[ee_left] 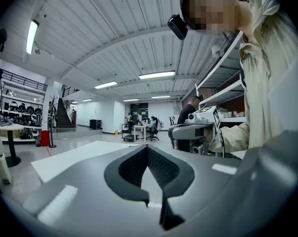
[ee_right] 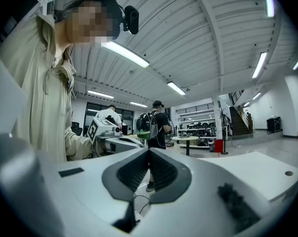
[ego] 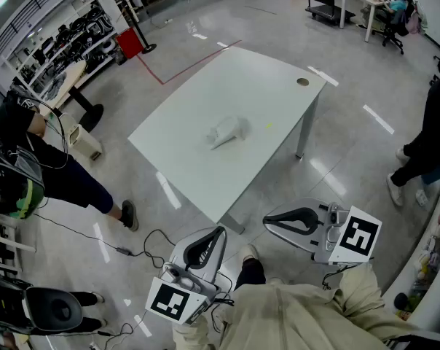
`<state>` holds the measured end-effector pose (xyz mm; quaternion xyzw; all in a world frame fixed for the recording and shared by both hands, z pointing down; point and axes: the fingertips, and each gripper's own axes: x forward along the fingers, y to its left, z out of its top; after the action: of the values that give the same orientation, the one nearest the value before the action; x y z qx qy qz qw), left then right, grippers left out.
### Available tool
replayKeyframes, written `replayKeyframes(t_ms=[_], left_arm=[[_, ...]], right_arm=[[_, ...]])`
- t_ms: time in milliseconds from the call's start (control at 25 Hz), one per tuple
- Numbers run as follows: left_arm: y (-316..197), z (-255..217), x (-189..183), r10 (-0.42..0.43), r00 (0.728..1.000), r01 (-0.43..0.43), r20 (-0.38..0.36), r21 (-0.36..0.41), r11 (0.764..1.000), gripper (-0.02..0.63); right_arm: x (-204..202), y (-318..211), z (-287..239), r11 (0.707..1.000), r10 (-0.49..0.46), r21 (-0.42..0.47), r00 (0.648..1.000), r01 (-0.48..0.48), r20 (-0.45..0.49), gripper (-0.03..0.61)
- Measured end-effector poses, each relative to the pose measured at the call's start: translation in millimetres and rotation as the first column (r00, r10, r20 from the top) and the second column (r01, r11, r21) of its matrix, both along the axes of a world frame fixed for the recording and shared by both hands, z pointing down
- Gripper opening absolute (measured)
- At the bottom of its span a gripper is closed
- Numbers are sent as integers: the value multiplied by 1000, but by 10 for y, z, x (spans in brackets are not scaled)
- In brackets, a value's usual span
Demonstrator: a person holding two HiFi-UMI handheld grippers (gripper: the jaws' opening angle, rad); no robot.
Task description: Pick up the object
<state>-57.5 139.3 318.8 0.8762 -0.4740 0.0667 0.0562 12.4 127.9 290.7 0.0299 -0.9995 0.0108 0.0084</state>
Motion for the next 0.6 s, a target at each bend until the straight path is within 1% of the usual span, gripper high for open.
replayKeyframes(t_ms=[240, 360, 600], left_arm=[[-460, 146, -195, 8, 1000, -8, -22, -8, 1000, 5], [-741, 127, -330, 26, 999, -27, -37, -9, 1000, 6], [-1294, 151, -741, 49, 997, -51, -58, -17, 999, 6]], right_arm=[[-206, -434, 143, 1000, 11, -15, 1000, -11, -23, 3], [-365, -681, 120, 1000, 18, -19, 999, -19, -38, 3], [-798, -1240, 132, 999, 47, -25, 997, -48, -58, 3]])
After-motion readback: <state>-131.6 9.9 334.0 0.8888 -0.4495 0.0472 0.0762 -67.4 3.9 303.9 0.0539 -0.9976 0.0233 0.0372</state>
